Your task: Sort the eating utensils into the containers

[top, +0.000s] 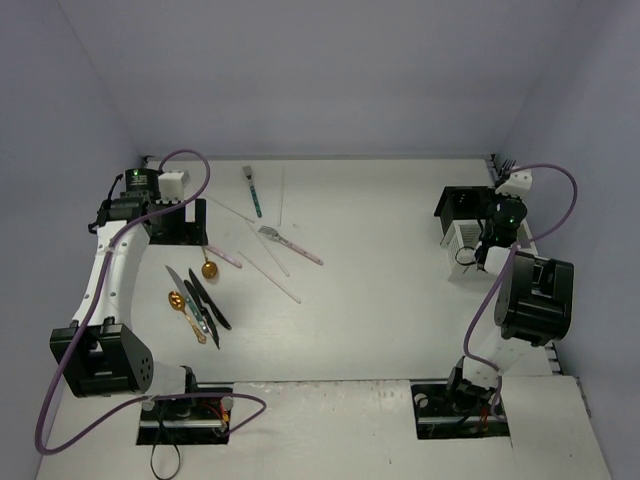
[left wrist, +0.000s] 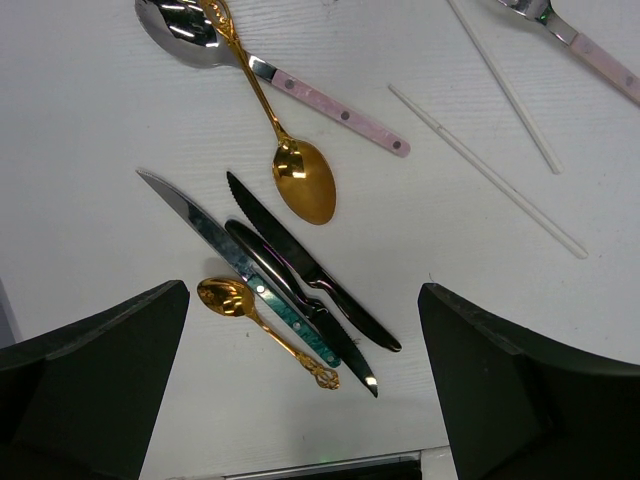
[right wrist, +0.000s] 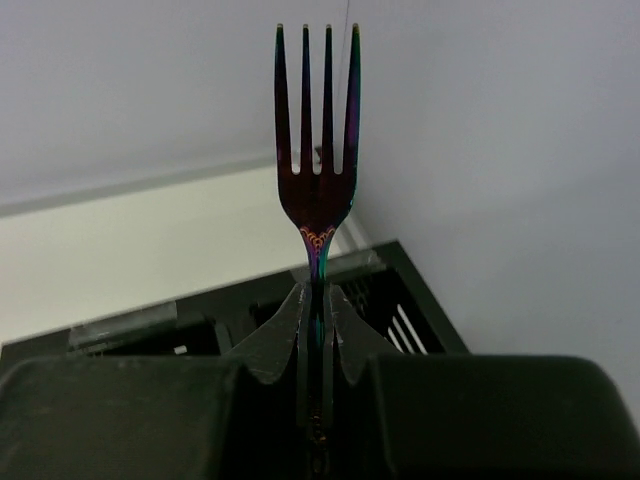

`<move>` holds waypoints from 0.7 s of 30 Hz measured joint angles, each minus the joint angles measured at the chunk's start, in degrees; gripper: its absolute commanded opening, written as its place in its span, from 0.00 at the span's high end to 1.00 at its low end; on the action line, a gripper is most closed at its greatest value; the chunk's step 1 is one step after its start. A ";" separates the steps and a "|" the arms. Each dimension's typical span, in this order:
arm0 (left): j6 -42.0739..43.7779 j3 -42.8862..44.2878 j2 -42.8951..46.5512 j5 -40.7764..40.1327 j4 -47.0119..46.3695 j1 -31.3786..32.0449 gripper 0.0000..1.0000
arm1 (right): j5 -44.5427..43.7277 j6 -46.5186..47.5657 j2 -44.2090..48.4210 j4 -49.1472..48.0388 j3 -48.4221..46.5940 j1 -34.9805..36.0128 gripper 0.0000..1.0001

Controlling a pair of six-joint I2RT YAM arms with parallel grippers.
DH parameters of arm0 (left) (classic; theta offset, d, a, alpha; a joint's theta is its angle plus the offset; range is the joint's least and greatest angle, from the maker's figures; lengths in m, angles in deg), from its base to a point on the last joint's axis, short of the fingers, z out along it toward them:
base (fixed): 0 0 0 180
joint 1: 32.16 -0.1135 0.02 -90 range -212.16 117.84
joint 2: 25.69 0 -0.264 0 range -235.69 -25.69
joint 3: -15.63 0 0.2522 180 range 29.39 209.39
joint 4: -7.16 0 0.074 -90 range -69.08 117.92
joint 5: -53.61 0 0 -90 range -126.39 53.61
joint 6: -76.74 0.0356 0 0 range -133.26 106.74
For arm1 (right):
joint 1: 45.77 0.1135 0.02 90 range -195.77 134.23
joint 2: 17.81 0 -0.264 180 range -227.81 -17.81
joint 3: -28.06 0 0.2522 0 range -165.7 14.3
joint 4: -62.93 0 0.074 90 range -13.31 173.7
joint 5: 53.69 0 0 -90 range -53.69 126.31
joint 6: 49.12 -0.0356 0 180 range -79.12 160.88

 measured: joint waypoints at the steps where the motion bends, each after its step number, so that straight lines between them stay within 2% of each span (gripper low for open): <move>1: -0.02 0.02 0.00 0.00 0.02 0.00 0.03 | 0.44 0.02 -0.03 -0.23 0.58 -0.21 1.00; 3: 0.00 0.03 0.00 0.00 0.02 0.00 0.03 | 1.11 0.03 -0.03 -1.05 1.29 -0.39 0.98; 4: -0.01 0.03 0.00 0.00 0.02 0.00 0.03 | 1.43 0.04 -0.03 -1.48 1.51 -0.45 0.93; 6: 0.00 0.05 -0.02 0.00 0.04 0.00 0.03 | 2.17 0.19 -0.03 -2.30 1.74 -0.67 0.67; 7: 0.00 0.05 -0.02 0.01 0.04 0.00 0.03 | 2.57 0.32 -0.03 -2.56 1.77 -0.73 0.58; 9: 0.00 0.05 -0.05 0.02 0.04 0.00 0.03 | 3.43 0.42 0.04 -2.96 1.77 -0.75 0.46; 12: 0.00 0.05 -0.05 0.02 0.04 0.00 0.03 | 4.46 0.50 1.10 -2.33 1.60 -0.75 0.35; 16: 0.00 0.05 -0.05 0.02 0.06 0.00 0.03 | 6.11 0.44 4.35 4.58 -1.82 -0.75 0.42; 21: 0.00 0.05 -0.05 0.02 0.06 0.00 0.03 | 11.62 0.58 10.63 20.95 -11.88 -0.30 0.47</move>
